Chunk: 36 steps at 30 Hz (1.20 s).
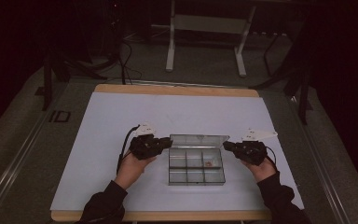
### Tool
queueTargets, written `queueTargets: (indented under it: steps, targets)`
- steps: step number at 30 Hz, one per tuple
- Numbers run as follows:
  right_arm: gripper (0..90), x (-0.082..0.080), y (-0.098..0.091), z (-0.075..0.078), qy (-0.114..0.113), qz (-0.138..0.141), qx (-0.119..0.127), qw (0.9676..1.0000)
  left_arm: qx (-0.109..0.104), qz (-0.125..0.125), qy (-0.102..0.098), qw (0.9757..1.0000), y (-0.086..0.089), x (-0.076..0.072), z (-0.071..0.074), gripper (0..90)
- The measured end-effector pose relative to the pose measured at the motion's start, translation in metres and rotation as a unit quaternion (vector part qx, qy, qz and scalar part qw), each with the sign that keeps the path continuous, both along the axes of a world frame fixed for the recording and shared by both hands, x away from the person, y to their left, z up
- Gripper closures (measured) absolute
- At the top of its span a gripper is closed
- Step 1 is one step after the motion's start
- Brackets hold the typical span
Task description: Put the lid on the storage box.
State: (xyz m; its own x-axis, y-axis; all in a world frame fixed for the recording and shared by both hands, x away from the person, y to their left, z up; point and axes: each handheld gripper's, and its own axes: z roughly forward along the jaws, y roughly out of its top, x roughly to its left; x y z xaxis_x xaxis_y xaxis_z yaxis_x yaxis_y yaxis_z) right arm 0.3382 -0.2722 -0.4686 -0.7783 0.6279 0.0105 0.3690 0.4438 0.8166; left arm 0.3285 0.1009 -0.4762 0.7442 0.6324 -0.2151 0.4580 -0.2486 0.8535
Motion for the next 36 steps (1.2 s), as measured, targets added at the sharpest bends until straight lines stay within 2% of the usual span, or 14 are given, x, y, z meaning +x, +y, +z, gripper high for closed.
queueTargets:
  steps: [5,8,13,19,36]
  targets:
    - [86.9,-0.006,-0.005,-0.001,0.007,0.008,0.010,0.9999,0.001,-0.004,-0.002,1.0000,0.001,-0.006,-0.002,78.5]
    - [87.4,-0.010,-0.006,0.000,0.003,0.016,0.007,0.9998,0.000,-0.005,-0.001,1.0000,0.001,-0.008,-0.003,78.5]
    - [88.1,-0.014,-0.005,-0.001,0.009,0.029,0.006,0.9995,0.002,-0.008,0.002,1.0000,0.001,-0.013,-0.005,78.5]
    - [87.9,-0.013,-0.004,-0.005,0.012,0.028,0.000,0.9995,0.004,-0.009,0.003,0.9999,0.001,-0.016,-0.006,78.6]
    - [87.9,-0.014,-0.008,-0.010,0.022,0.026,0.008,0.9994,0.005,-0.012,0.004,0.9999,0.002,-0.023,-0.008,78.7]
